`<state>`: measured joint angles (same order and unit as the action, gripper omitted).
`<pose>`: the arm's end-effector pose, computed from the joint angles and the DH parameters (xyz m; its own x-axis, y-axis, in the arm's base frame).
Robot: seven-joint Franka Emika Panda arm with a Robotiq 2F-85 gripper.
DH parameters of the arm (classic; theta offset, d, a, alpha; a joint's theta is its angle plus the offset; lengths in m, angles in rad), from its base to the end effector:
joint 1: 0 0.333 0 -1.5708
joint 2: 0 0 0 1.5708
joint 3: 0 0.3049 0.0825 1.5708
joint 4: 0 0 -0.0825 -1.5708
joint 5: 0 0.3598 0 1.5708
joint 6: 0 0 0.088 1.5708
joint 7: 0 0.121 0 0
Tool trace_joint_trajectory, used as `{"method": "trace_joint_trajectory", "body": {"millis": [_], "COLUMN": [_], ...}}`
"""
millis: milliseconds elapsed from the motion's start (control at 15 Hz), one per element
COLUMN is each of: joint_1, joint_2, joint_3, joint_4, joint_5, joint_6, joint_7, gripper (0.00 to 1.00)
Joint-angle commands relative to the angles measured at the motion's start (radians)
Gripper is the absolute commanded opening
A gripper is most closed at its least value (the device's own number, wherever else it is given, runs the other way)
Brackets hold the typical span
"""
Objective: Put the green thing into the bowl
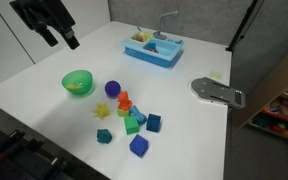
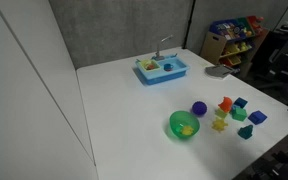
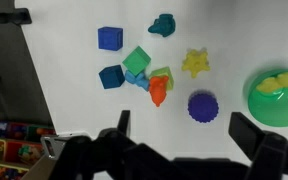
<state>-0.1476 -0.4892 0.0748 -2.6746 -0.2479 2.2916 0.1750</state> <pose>0.3703 -0.0363 0.3905 0.9888 -0.0859 0.1222 -0.1109 -0.9700 0.2163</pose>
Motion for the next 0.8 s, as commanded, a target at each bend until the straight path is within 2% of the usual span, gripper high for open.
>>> {"method": "trace_joint_trajectory", "body": {"millis": [0,267,733], "joint_1": [0.012,0.012,0.020], "joint_2": [0.000,0.012,0.190], "joint_3": [-0.012,-0.012,-0.034], "joint_4": [0.002,0.011,0.127], "joint_5": [-0.006,-0.007,0.012], "joint_6": [-0.004,-0.001,0.042], "joint_7": [0.005,0.004,-0.014], "gripper": [1.00,1.00,1.00]}}
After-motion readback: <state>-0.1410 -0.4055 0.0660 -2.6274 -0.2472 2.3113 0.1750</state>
